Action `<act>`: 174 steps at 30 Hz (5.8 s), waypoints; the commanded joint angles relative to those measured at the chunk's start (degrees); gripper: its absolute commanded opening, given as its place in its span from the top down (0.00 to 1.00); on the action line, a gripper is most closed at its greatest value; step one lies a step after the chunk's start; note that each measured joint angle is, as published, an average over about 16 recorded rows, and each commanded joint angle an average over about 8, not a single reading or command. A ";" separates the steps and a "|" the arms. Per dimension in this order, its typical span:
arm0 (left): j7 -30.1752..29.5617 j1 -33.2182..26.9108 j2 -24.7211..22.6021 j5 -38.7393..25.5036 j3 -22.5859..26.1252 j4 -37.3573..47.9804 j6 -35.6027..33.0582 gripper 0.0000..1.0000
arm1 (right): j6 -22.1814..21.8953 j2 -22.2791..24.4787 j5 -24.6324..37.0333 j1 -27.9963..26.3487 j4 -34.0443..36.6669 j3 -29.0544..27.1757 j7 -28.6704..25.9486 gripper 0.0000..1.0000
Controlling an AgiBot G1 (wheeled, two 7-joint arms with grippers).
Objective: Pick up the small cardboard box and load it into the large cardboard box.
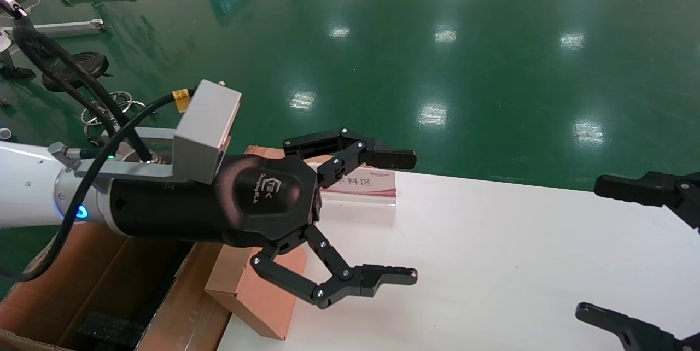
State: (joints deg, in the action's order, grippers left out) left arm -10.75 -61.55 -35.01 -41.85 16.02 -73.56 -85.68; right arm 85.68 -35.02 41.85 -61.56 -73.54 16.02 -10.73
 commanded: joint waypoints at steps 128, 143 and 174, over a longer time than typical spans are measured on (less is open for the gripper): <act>-95.96 -65.36 0.07 -38.44 86.00 -4.25 7.25 0.00 | -0.16 0.17 -0.30 -0.12 0.06 0.45 0.24 0.00; -96.61 -64.86 0.55 -37.81 86.41 -4.29 6.47 0.00 | -0.18 0.19 -0.33 -0.13 0.07 0.50 0.27 0.00; -96.60 -64.86 0.67 -37.59 86.21 -4.33 6.79 1.00 | -0.20 0.20 -0.35 -0.13 0.08 0.51 0.27 1.00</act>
State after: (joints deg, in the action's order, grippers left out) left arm -107.35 -126.40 -34.34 -79.43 102.23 -77.89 -78.88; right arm 85.48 -34.82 41.49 -61.68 -73.47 16.53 -10.47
